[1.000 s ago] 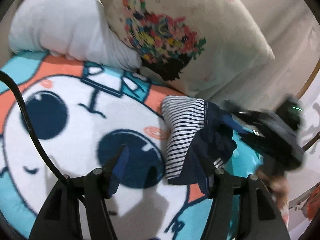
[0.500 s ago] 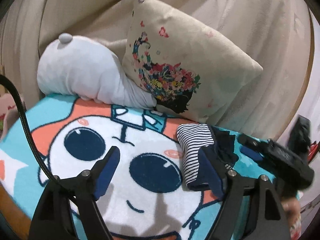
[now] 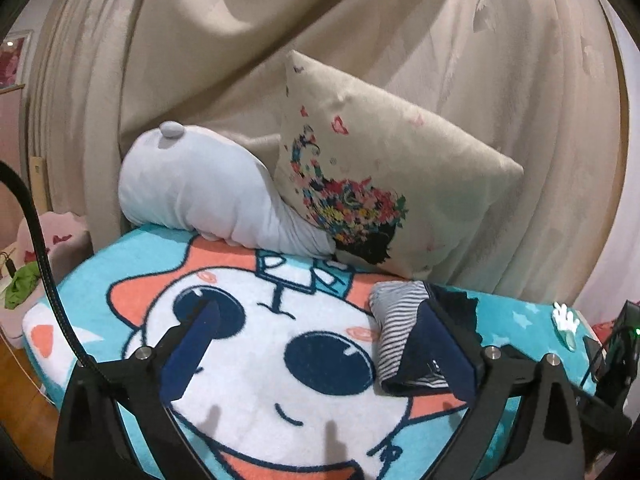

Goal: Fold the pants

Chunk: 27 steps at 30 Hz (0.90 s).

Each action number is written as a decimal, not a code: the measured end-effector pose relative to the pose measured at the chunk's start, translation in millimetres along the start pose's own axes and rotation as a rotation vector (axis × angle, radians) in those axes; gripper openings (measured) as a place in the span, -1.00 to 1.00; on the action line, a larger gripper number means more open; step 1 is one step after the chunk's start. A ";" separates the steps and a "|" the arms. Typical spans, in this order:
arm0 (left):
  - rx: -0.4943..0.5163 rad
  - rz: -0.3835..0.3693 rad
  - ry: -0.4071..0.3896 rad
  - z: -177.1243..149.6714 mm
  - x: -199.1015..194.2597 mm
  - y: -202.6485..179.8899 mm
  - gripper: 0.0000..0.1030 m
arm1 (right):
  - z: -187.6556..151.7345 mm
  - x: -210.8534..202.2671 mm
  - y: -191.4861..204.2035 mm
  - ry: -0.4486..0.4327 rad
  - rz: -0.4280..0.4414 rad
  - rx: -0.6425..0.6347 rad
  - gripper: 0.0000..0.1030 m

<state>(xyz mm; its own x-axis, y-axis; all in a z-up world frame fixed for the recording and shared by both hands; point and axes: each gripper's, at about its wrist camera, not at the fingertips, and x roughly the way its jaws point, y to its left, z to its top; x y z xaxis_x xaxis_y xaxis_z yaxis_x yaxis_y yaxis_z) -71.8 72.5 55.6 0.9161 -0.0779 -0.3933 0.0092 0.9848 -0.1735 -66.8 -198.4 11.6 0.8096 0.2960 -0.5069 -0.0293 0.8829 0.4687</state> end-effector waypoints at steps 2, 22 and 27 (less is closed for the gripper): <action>0.004 0.032 -0.006 -1.0 -3.0 -0.6 0.94 | -4.0 -1.0 6.9 0.006 -0.001 -0.027 0.33; -0.042 0.170 0.093 -24.5 33.4 30.7 0.99 | -28.8 23.2 40.2 0.081 -0.072 -0.177 0.36; -0.034 0.132 0.139 -30.1 39.5 27.6 0.99 | -34.5 32.9 45.0 0.118 -0.075 -0.190 0.36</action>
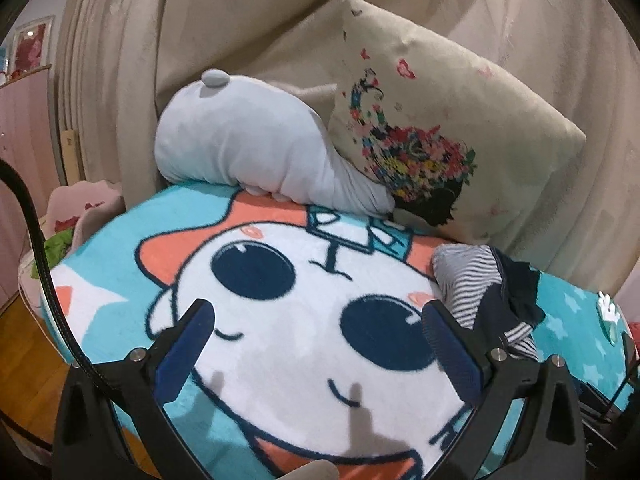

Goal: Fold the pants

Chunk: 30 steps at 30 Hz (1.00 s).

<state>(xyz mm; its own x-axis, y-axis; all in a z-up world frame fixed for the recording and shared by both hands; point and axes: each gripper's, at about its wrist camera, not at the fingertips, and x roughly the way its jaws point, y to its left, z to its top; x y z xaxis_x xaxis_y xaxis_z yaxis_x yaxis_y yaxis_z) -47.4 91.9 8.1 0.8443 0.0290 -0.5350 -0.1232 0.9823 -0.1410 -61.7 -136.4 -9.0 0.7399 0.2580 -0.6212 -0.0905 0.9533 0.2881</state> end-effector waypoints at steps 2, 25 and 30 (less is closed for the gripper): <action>0.008 -0.002 0.022 -2.0 3.3 -2.9 0.99 | -1.0 1.8 2.2 0.008 -0.008 -0.009 0.36; 0.146 -0.021 0.087 -20.0 7.5 -42.1 0.99 | -1.0 -9.5 -9.6 -0.018 -0.101 -0.020 0.41; 0.146 -0.019 0.090 -19.5 8.9 -43.1 0.99 | -1.4 -9.9 -12.3 -0.016 -0.102 -0.011 0.41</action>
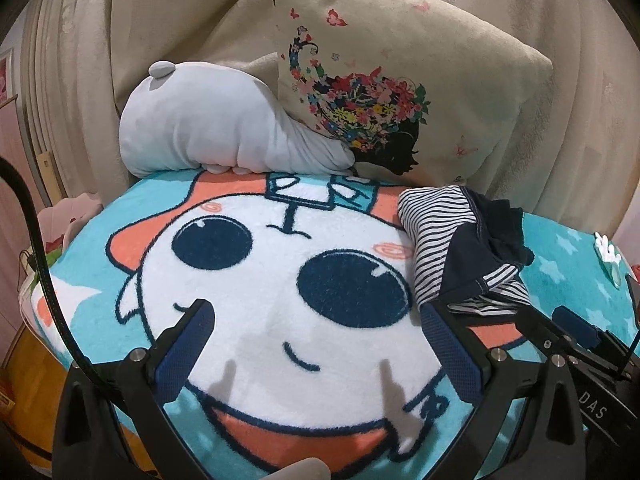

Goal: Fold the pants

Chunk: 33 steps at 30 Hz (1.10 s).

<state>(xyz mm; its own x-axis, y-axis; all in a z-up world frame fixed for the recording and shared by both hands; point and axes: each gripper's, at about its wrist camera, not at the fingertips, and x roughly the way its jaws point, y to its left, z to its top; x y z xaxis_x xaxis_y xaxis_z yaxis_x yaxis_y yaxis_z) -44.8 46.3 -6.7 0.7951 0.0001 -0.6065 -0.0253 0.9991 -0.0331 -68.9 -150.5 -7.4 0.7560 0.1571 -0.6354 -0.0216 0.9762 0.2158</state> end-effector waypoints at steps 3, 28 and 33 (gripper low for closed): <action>-0.004 0.006 0.004 -0.5 1.6 1.0 0.99 | -0.1 0.9 -0.8 0.002 0.001 -0.003 0.41; -0.012 0.025 0.042 -7.0 13.9 5.3 0.99 | -3.9 2.5 6.6 0.013 0.001 -0.024 0.43; -0.022 0.030 0.054 -8.7 16.3 6.6 0.99 | -4.9 3.4 8.5 0.021 0.006 -0.033 0.43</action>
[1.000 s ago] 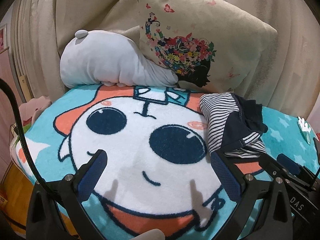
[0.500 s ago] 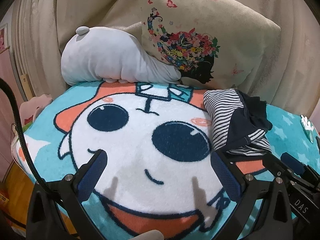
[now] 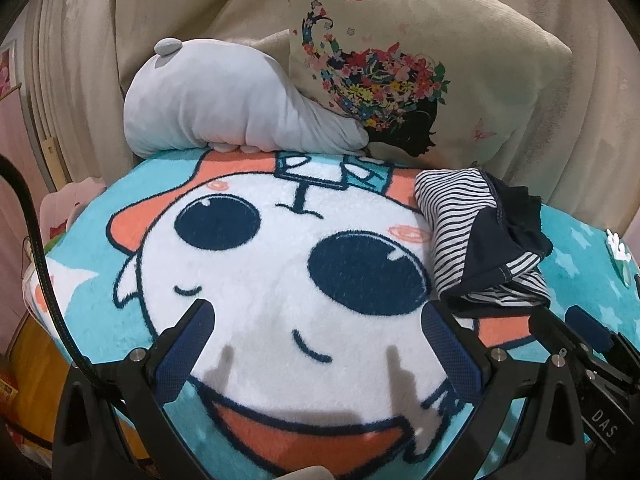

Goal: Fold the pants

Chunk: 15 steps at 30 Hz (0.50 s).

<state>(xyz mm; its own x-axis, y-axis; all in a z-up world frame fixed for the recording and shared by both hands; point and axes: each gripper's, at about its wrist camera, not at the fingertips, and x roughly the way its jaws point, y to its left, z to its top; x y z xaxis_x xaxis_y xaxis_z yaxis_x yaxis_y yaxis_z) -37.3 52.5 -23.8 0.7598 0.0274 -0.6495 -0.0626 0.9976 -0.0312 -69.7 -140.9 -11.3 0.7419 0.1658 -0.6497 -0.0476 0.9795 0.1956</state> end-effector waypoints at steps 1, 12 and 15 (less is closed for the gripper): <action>0.000 0.002 0.000 -0.1 0.2 0.1 0.99 | -0.6 -0.3 1.0 0.000 0.000 0.000 0.43; -0.005 -0.001 0.005 -0.2 1.0 0.1 0.99 | -1.4 -1.5 3.9 -0.011 0.002 -0.006 0.43; -0.005 -0.004 0.006 -0.3 1.0 0.5 0.99 | -1.5 -1.5 5.6 -0.013 0.005 -0.007 0.43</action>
<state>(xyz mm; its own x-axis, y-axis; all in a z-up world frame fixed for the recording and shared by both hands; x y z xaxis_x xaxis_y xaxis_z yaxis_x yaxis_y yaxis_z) -36.7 53.0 -24.7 0.7560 0.0229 -0.6542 -0.0627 0.9973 -0.0375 -72.1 -135.4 -10.4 0.7502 0.1692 -0.6392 -0.0561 0.9795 0.1934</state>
